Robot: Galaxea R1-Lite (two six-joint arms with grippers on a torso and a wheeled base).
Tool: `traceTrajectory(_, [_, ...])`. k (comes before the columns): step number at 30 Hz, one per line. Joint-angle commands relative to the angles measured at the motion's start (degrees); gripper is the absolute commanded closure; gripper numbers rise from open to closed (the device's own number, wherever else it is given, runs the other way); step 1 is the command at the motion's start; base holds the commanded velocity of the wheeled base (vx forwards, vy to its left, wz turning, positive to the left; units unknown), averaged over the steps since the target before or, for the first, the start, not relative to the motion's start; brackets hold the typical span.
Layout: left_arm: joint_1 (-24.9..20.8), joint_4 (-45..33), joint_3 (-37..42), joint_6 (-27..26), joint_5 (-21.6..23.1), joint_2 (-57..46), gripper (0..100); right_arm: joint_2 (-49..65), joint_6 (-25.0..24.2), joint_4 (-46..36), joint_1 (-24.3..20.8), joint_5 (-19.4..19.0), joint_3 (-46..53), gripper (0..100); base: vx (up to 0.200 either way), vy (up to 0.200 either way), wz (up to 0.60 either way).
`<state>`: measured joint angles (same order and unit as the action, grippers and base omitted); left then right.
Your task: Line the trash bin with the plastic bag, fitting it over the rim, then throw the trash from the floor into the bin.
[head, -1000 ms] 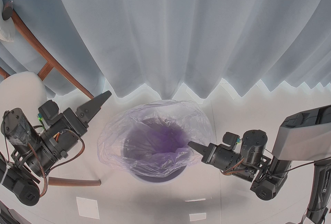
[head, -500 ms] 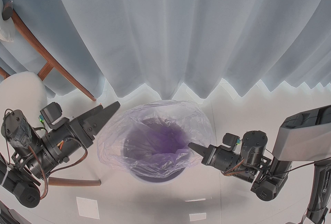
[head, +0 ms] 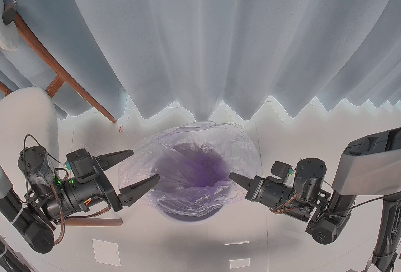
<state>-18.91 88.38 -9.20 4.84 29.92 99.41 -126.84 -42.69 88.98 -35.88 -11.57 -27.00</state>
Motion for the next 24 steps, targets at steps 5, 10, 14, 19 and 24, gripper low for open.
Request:
traceTrajectory(5, [1.3,0.0,-2.9,-0.4,0.4,4.1,0,0.1,1.0,1.0,-0.1,0.0,0.5,100,0.000,0.000,0.00])
traceTrajectory(10, [2.2,-0.1,-6.0,-0.3,0.4,6.8,0,0.1,1.1,1.0,-0.1,0.0,0.6,100,0.000,0.000,0.00])
traceTrajectory(14, [2.6,0.0,-6.2,-0.4,0.4,9.0,0,0.1,1.2,1.0,-0.2,0.0,1.3,100,0.000,0.000,0.00])
traceTrajectory(19, [2.6,0.0,-6.5,-0.4,0.4,9.7,0,0.1,1.2,1.0,-0.2,-0.1,1.3,100,0.000,0.000,0.00])
traceTrajectory(24, [2.6,0.0,-7.6,-0.4,0.4,11.5,0,-0.1,1.2,1.0,-0.4,-0.1,1.3,100,0.000,0.000,0.00])
